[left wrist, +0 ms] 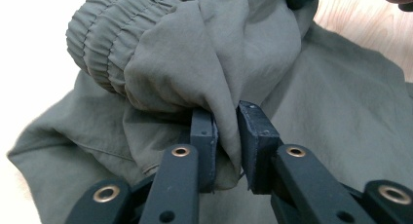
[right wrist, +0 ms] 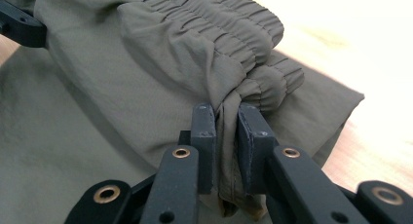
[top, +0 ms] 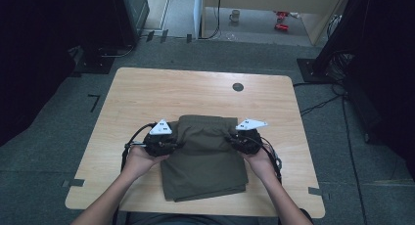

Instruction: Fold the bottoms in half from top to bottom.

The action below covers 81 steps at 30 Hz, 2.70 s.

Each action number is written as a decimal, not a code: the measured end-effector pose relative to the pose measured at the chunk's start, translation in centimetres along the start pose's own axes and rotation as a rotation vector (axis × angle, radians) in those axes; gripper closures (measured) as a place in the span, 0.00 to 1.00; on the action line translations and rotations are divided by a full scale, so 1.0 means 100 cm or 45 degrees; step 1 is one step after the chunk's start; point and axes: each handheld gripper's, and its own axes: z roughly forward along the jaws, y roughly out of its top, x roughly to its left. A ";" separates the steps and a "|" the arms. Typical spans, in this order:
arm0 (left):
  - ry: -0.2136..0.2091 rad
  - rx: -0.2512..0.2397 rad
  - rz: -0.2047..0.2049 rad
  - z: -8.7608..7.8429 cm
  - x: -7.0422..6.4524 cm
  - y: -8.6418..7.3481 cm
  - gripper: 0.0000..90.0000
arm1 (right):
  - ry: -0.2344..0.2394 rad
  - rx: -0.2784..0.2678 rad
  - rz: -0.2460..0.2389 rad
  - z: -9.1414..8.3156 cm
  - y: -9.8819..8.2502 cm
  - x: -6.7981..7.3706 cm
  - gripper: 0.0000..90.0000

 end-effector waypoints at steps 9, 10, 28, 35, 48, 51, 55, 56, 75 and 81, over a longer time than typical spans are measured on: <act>-0.029 0.019 -0.093 -0.004 0.012 -0.003 0.70 | 0.024 -0.012 0.036 -0.001 -0.003 -0.007 0.68; -0.037 0.015 -0.102 -0.007 0.014 -0.003 0.69 | 0.036 -0.019 0.040 -0.003 -0.003 -0.008 0.67; -0.021 0.010 -0.241 -0.013 0.056 0.001 0.95 | -0.054 0.001 0.135 0.004 0.004 -0.039 0.99; -0.024 0.040 -0.272 0.013 0.069 0.002 0.97 | -0.048 0.050 0.189 0.024 0.002 -0.049 1.00; -0.015 0.082 -0.290 0.043 0.078 0.001 1.00 | -0.050 0.139 0.200 0.049 0.002 -0.057 1.00; -0.015 0.077 -0.281 0.045 0.077 0.002 1.00 | -0.025 0.109 0.230 0.051 0.002 -0.058 1.00; -0.016 0.043 -0.262 0.040 0.073 0.004 1.00 | 0.028 0.072 0.258 0.047 0.004 -0.057 1.00; -0.018 0.030 -0.255 0.038 0.072 0.006 0.99 | 0.043 0.055 0.259 0.045 0.005 -0.056 1.00; -0.124 -0.040 -0.108 0.008 0.028 0.006 0.91 | 0.139 -0.010 0.170 0.002 -0.004 -0.033 0.98; -0.141 -0.028 -0.078 0.002 0.013 0.000 0.90 | 0.157 -0.013 0.128 -0.009 -0.010 -0.022 0.96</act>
